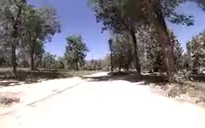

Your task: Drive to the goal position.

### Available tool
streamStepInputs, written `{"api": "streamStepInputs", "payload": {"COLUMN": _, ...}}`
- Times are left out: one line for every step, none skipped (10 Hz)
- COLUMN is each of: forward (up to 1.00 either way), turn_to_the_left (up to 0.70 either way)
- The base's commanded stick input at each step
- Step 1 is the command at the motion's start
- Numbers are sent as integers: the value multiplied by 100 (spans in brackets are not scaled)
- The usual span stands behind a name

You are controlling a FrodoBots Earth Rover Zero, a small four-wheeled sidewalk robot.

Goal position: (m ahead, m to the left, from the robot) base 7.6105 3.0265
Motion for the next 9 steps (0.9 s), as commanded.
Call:
{"api": "streamStepInputs", "payload": {"forward": 85, "turn_to_the_left": 0}}
{"api": "streamStepInputs", "payload": {"forward": 85, "turn_to_the_left": 0}}
{"api": "streamStepInputs", "payload": {"forward": 85, "turn_to_the_left": 0}}
{"api": "streamStepInputs", "payload": {"forward": 85, "turn_to_the_left": 0}}
{"api": "streamStepInputs", "payload": {"forward": 85, "turn_to_the_left": 0}}
{"api": "streamStepInputs", "payload": {"forward": 85, "turn_to_the_left": 0}}
{"api": "streamStepInputs", "payload": {"forward": 85, "turn_to_the_left": 0}}
{"api": "streamStepInputs", "payload": {"forward": 85, "turn_to_the_left": 0}}
{"api": "streamStepInputs", "payload": {"forward": 85, "turn_to_the_left": 0}}
